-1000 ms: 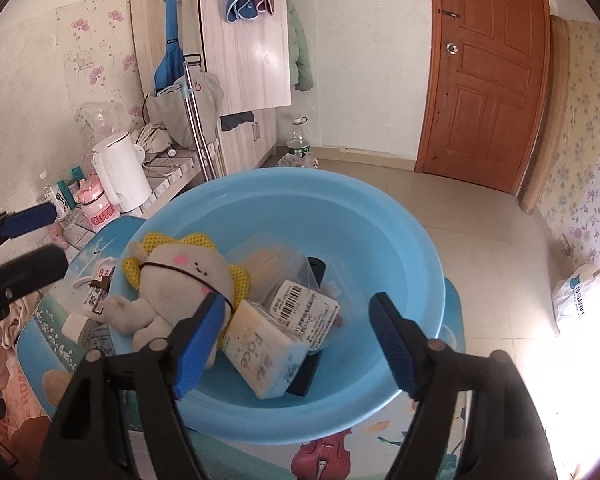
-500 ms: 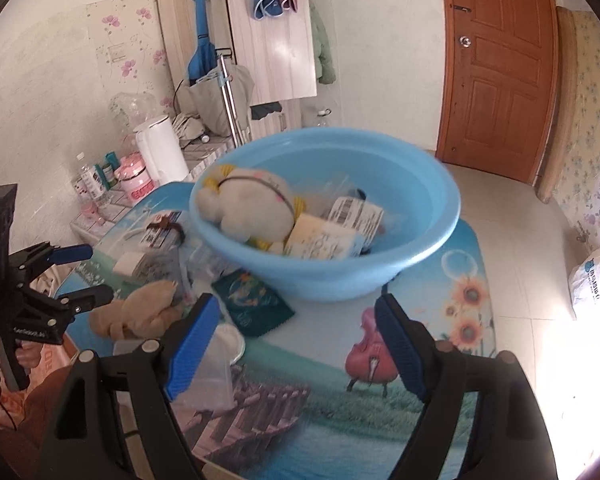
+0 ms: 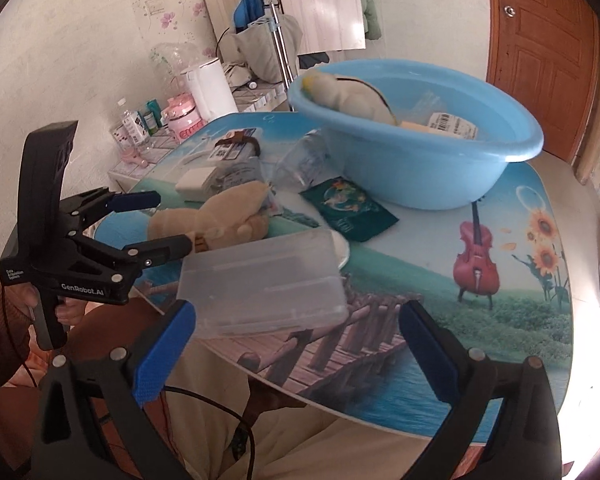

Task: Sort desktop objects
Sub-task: 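Move left tool to the tan plush dog while right moves to the clear plastic box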

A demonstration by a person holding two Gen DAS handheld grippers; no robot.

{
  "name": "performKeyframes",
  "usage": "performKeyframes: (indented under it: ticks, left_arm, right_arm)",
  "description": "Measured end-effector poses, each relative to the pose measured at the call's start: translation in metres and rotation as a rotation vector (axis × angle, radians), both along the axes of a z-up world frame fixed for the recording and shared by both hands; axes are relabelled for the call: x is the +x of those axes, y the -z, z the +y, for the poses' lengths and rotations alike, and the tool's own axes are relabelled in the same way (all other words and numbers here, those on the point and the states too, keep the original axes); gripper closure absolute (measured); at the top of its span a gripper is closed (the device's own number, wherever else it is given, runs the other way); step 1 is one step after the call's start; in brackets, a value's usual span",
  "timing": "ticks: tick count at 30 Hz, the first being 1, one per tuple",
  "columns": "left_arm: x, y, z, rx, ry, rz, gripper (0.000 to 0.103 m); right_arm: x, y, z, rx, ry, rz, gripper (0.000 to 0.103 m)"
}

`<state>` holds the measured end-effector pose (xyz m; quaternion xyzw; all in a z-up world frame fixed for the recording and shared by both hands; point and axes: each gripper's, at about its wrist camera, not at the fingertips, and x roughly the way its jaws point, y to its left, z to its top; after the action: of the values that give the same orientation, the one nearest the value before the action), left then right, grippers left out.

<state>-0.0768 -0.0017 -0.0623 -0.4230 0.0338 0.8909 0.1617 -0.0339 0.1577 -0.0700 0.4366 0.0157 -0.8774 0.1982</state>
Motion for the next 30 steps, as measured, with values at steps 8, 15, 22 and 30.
performKeyframes:
  ticks: [8,15,22,30]
  left_arm:
    - [0.01,-0.009,0.012,-0.004,0.046,0.037,0.045]
    - [0.016,-0.012,-0.002,0.045,-0.002,0.024,0.045]
    - [0.028,-0.013,-0.009,0.035,-0.016,0.026,0.045]
    - [0.036,-0.008,-0.009,0.034,-0.031,0.016,0.044]
  right_arm:
    - [0.006,0.008,-0.042,0.121,-0.025,0.009,0.0]
    - [0.005,0.016,-0.044,0.177,0.005,0.003,0.0]
    - [0.007,0.017,-0.011,0.188,0.065,-0.008,0.0]
    - [-0.003,0.018,0.075,0.164,0.301,-0.045,0.0]
